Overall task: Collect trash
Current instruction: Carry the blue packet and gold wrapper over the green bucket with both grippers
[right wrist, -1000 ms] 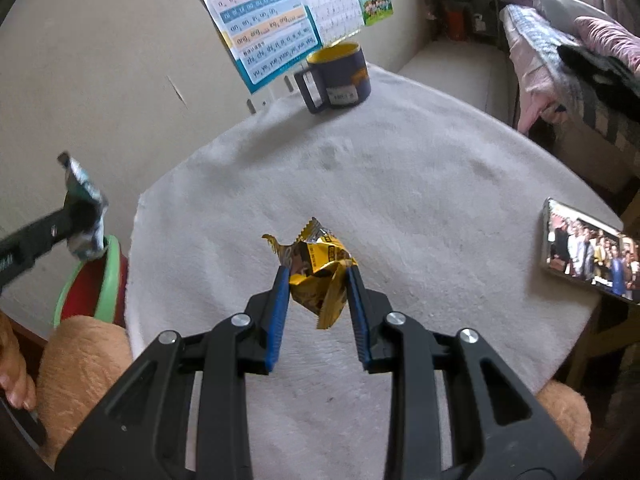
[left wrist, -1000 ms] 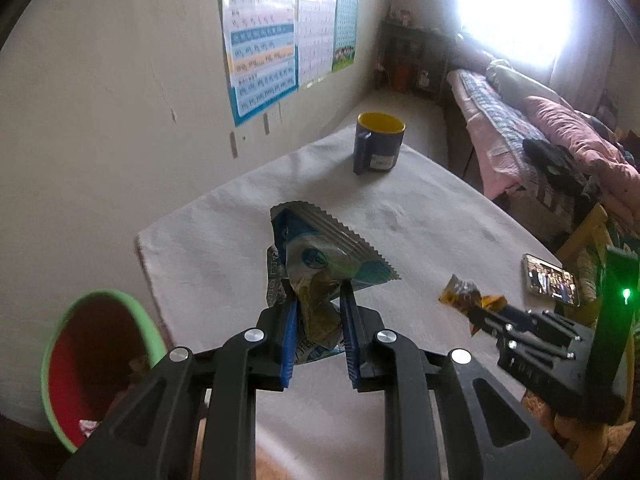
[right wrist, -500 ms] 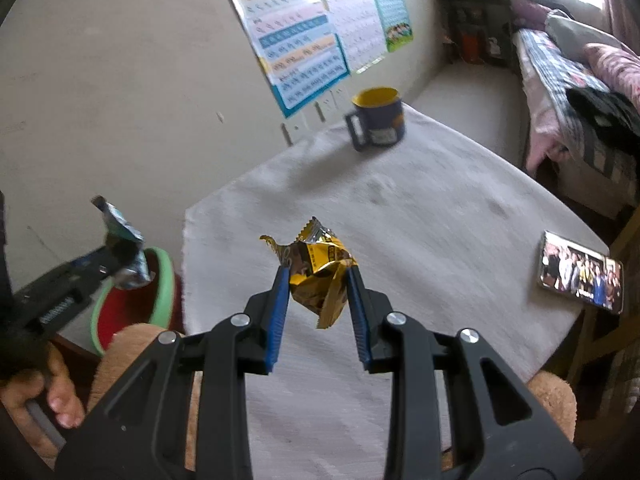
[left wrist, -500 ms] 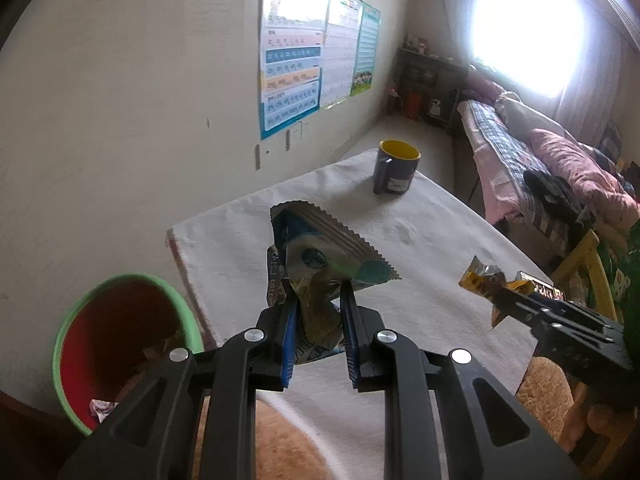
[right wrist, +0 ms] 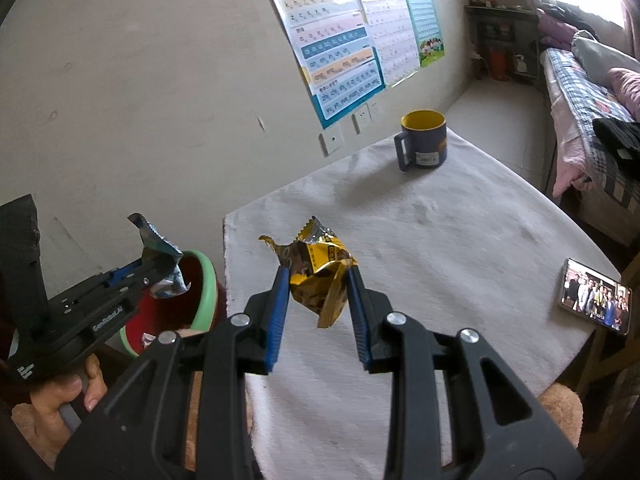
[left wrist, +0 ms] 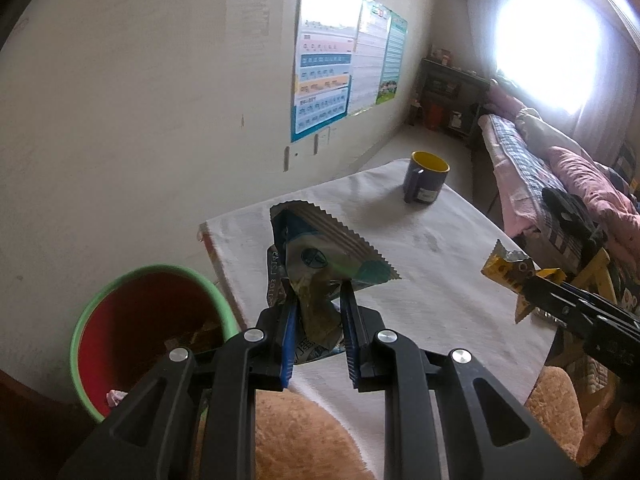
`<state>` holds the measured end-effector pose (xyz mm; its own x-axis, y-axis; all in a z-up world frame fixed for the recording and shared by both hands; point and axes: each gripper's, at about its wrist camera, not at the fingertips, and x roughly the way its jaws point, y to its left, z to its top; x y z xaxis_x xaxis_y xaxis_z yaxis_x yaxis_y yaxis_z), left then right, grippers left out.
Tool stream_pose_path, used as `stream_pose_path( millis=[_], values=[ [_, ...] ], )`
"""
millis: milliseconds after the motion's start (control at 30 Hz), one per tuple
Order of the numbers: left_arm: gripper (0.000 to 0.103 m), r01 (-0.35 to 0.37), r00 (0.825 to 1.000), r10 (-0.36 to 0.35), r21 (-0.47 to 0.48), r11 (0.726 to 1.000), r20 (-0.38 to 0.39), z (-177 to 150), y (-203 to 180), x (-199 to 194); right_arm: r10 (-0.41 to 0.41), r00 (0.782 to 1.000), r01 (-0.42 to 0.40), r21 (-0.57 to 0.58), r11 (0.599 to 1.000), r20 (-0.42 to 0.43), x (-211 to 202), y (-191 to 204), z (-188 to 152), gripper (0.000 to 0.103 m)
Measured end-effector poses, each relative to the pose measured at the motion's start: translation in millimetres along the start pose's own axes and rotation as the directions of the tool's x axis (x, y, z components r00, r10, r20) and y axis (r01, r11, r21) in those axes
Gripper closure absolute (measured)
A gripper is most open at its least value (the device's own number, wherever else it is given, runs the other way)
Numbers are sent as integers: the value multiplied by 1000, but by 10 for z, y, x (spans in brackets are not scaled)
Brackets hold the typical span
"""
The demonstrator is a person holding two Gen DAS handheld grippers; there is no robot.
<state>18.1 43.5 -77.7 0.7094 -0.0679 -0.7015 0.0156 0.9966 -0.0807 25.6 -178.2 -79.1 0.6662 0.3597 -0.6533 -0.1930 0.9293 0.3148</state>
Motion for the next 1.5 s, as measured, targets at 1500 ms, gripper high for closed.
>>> stream_pose_path(
  millis=[1500],
  values=[
    [85,-130,992,129,-158,979,-14,-129,823,21,88,990,-102,-127,987,-108,417,793,-74,74]
  ],
)
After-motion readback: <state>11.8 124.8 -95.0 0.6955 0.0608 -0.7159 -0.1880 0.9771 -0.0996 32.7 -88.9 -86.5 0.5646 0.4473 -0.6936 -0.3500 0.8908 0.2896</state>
